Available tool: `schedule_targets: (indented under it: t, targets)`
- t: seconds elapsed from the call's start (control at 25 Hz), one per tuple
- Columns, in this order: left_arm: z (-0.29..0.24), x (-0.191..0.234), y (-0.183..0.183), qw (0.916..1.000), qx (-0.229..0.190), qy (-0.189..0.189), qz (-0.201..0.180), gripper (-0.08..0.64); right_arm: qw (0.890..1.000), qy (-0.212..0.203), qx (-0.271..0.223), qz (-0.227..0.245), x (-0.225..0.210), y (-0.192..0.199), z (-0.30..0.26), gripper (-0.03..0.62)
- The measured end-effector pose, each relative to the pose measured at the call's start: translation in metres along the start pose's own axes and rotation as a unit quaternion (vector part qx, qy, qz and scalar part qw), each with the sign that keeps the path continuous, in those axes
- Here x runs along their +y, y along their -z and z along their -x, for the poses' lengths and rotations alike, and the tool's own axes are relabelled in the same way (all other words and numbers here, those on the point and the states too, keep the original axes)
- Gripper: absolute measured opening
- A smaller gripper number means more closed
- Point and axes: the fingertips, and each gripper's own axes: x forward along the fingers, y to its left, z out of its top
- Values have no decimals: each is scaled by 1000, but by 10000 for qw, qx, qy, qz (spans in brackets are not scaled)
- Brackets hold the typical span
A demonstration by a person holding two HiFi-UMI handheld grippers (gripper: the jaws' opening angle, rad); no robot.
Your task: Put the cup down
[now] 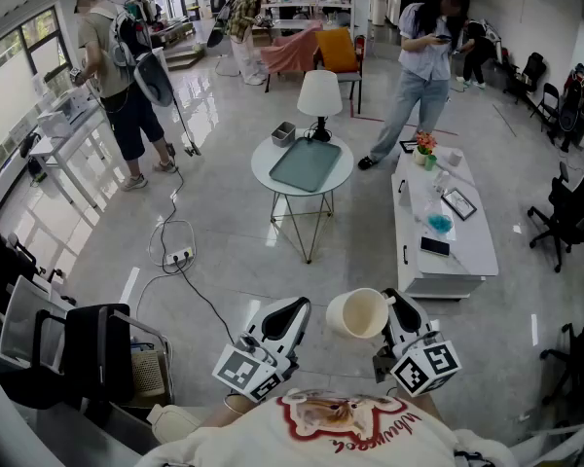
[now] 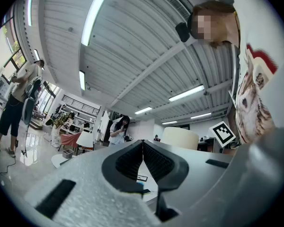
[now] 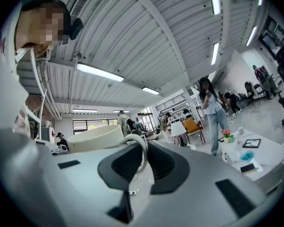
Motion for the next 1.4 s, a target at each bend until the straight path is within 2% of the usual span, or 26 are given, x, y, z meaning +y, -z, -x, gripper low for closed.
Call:
schedule_targets:
  t: [0.6,0.88,1.4]
  targets:
    - [10,-3,1,10000,-4,-45,15,17,10000,-43,-7,21,8,4,5,51]
    - [10,-10,1,10000,-9,-64,10,17,9997,-92,-207,-37,9,-5,13,52]
    - [-4,-33,10,9999,-46,-124,-51,17,9998,-124,-150,-13,-12,-7,31,52]
